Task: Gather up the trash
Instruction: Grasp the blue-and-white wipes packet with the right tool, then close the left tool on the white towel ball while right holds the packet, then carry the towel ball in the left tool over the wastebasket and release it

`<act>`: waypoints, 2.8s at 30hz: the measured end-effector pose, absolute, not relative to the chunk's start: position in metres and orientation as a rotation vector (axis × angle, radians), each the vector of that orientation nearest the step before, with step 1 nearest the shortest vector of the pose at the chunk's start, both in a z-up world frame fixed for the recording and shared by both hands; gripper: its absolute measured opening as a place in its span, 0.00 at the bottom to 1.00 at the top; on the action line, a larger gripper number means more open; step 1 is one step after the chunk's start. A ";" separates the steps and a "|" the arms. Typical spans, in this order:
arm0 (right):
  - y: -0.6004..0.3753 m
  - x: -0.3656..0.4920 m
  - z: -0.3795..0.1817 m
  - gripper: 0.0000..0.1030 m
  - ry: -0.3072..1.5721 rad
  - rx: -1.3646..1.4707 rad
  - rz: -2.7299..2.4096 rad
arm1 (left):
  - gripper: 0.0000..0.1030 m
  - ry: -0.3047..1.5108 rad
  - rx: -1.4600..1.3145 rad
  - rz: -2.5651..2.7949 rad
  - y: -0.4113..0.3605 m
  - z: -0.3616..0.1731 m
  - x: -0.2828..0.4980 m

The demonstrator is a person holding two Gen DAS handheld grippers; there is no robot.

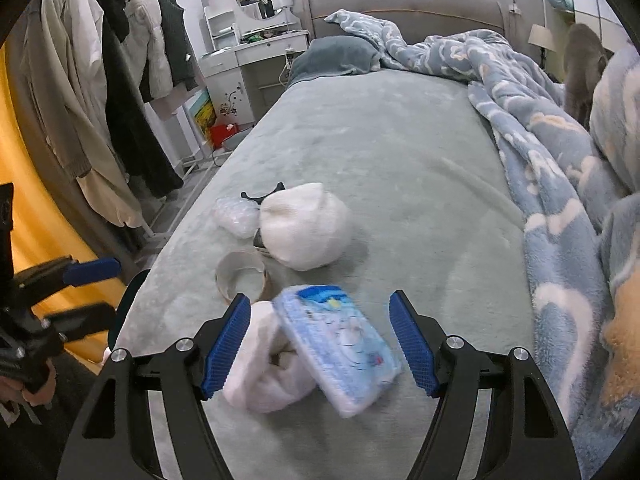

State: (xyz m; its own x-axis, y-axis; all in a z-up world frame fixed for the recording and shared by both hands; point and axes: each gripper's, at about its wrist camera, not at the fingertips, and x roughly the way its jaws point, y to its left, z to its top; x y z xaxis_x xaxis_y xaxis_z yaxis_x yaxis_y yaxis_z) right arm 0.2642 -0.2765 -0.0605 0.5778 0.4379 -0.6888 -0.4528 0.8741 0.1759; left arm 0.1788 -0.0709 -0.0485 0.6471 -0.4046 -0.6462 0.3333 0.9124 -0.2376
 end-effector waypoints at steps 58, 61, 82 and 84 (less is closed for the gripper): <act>-0.344 0.260 -0.061 0.20 0.810 0.086 0.562 | 0.39 0.846 -0.031 -0.387 -0.159 -0.090 0.207; -0.338 0.261 -0.060 0.20 0.811 0.082 0.563 | 0.39 0.822 -0.027 -0.400 -0.154 -0.083 0.203; -0.228 0.282 -0.031 0.20 0.763 0.028 0.647 | 0.40 0.781 -0.123 -0.195 -0.029 -0.063 0.200; -0.215 0.283 -0.028 0.20 0.759 0.019 0.661 | 0.40 0.786 -0.134 -0.170 -0.017 -0.064 0.200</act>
State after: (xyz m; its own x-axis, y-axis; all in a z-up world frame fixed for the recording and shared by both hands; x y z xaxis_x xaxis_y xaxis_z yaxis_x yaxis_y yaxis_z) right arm 0.2827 -0.2152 -0.0280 0.5348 0.5616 -0.6313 -0.5481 0.7992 0.2467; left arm 0.2001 -0.0169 -0.0636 0.6942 -0.2011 -0.6912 0.1017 0.9780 -0.1823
